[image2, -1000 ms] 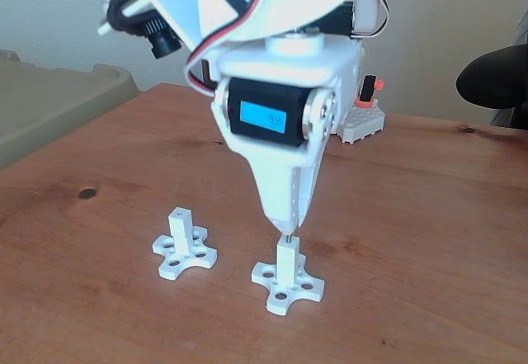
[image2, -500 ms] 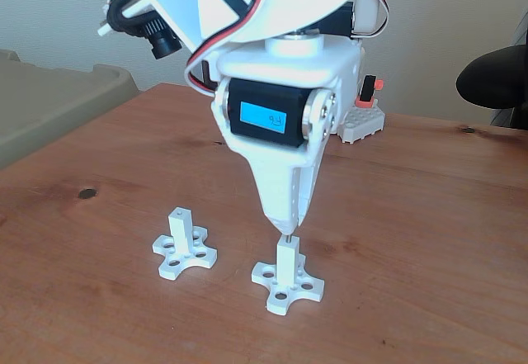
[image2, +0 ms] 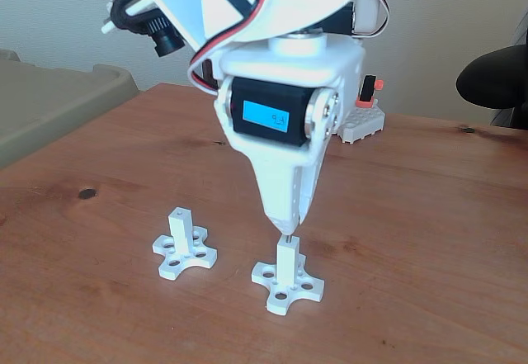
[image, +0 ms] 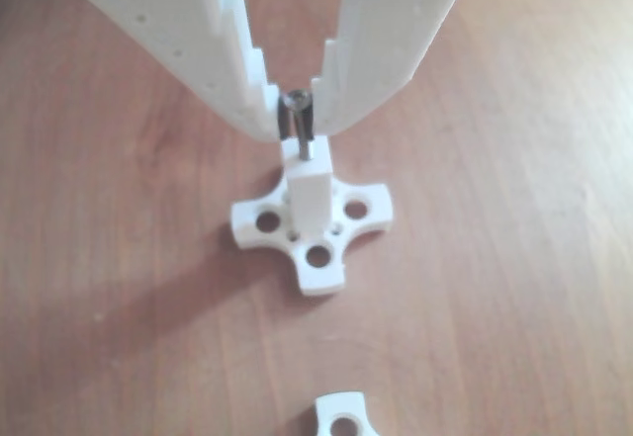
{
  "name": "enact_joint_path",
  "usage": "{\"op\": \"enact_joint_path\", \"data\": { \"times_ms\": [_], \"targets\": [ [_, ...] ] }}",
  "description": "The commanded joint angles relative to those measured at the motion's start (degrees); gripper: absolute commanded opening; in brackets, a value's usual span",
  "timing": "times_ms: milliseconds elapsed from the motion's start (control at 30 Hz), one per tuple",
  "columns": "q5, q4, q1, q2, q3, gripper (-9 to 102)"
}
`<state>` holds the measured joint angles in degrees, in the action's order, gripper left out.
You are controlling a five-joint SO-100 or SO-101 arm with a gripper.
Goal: Grab the screw and set it in the hole.
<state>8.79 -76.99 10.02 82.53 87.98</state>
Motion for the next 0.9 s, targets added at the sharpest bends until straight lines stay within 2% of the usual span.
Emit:
{"op": "enact_joint_path", "data": {
  "times_ms": [0, 667, 867],
  "targets": [
    [0.35, -0.35, 0.62, 1.14, -4.92, 2],
    [0.79, -0.35, 0.44, 1.05, -4.57, 8],
    [1.05, -1.58, 0.35, 1.05, -4.75, 13]
  ]
}}
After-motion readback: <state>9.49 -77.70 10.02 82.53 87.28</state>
